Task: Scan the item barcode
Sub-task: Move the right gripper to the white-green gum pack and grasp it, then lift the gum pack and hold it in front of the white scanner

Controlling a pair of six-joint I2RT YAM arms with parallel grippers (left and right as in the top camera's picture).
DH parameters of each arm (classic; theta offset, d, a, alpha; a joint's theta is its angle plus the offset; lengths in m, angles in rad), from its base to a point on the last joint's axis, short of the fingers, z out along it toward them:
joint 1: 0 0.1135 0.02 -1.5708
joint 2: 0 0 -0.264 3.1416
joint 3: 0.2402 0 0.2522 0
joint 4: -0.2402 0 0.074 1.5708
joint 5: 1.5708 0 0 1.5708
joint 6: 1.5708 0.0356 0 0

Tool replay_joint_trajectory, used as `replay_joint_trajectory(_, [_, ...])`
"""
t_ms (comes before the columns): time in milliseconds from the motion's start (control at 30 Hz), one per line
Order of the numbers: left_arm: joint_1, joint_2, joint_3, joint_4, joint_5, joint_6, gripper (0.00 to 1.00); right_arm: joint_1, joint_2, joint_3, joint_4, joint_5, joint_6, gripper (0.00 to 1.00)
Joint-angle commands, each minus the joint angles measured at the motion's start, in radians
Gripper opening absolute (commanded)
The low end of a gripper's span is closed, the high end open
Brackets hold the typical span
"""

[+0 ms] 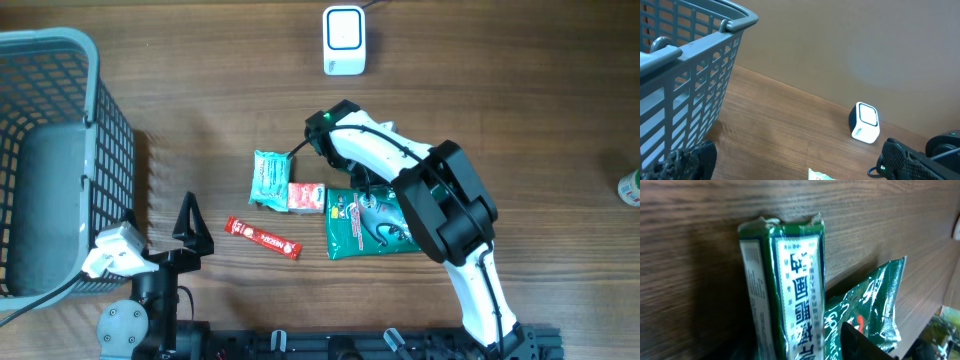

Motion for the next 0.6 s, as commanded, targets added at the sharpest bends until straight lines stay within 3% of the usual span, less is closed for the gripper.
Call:
replay_joint_trajectory(0, [-0.004,-0.008,-0.003,0.003,-0.002,0.016,1.00,0.004,0.048,-0.002,-0.005,-0.011,0.057,0.49])
replay_joint_trajectory(333, [-0.004,-0.008,-0.003,0.003,-0.002,0.016,1.00,0.004,0.048,0.011,-0.027,-0.048,0.057,0.31])
replay_joint_trajectory(567, [-0.004,-0.008,-0.003,0.003,-0.002,0.016,1.00,-0.001,0.048,0.157,-0.244,0.040,0.060,0.26])
